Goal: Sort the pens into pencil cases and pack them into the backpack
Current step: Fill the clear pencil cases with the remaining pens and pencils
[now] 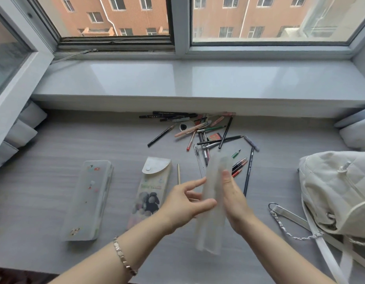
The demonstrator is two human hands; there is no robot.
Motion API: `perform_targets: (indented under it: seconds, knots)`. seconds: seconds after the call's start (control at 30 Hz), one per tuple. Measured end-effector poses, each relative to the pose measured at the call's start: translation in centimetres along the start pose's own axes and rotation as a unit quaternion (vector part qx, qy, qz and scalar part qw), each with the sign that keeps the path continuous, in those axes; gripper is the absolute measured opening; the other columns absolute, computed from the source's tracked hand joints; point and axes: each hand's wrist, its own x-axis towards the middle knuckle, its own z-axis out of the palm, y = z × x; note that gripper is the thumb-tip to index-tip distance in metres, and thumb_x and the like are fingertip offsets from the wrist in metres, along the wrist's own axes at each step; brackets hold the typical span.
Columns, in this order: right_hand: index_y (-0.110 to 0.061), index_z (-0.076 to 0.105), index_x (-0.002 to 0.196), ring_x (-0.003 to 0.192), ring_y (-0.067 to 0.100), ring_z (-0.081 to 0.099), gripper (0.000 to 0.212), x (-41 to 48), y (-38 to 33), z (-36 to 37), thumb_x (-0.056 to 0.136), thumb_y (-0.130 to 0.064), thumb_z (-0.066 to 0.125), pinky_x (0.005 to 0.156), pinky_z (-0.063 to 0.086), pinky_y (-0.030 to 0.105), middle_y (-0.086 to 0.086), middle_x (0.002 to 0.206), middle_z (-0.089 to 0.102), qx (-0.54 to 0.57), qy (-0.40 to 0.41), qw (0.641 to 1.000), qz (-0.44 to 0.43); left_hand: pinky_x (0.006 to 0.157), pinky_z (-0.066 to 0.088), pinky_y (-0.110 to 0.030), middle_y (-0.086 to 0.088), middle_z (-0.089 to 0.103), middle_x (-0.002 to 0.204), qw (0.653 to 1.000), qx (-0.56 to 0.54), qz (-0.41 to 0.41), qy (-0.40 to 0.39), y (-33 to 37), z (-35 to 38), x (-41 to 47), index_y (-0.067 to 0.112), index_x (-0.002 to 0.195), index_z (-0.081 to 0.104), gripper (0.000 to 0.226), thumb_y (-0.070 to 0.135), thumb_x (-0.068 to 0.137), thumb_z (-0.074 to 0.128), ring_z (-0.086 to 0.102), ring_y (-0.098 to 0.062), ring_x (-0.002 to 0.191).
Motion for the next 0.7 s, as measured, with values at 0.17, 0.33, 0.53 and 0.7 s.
perform_targets:
  seconds: [0.17, 0.33, 0.53, 0.7]
  knots:
    - [-0.011, 0.057, 0.121, 0.097, 0.019, 0.067, 0.047, 1.0, 0.7, -2.0, 0.099, -0.038, 0.026, 0.090, 0.052, 0.036, 0.008, 0.110, 0.069, 0.057, 0.007, 0.996, 0.070, 0.065, 0.058, -0.028, -0.005, 0.071, 0.087, 0.981, -0.185, -0.030, -0.047, -0.3, -2.5, 0.3, 0.013, 0.099, 0.067, 0.034, 0.024, 0.066, 0.069, 0.069, -0.012, 0.070]
    - [-0.013, 0.058, 0.102, 0.056, 0.005, 0.062, 0.026, 2.4, -0.1, -3.2, 0.098, -0.026, 0.037, 0.055, 0.048, 0.020, 0.001, 0.076, 0.068, -0.180, 0.070, 0.981, 0.019, 0.066, 0.054, -0.016, 0.007, 0.076, 0.084, 0.990, -0.135, -0.030, 0.039, -1.7, -2.8, 0.6, 0.020, 0.114, 0.063, 0.027, 0.016, 0.088, 0.056, 0.070, -0.004, 0.077]
    - [-0.003, 0.039, 0.128, 0.112, 0.039, 0.050, 0.043, 6.4, -1.2, -7.3, 0.088, -0.014, 0.053, 0.091, 0.042, 0.040, 0.023, 0.123, 0.049, -0.508, 0.223, 0.831, 0.046, 0.060, 0.041, -0.016, 0.007, 0.066, 0.089, 0.986, -0.098, 0.008, 0.135, -0.4, -1.9, 1.4, 0.038, 0.114, 0.053, 0.033, 0.022, 0.086, 0.062, 0.059, -0.001, 0.082]
    - [-0.006, 0.038, 0.126, 0.096, 0.038, 0.056, 0.046, 6.7, -0.9, -7.5, 0.083, -0.007, 0.052, 0.076, 0.046, 0.037, 0.020, 0.107, 0.058, -0.541, 0.198, 0.816, 0.032, 0.068, 0.041, -0.014, 0.011, 0.061, 0.090, 0.983, -0.099, 0.036, 0.150, 0.2, -1.6, 1.8, 0.037, 0.115, 0.051, 0.036, 0.021, 0.085, 0.063, 0.054, 0.010, 0.081]
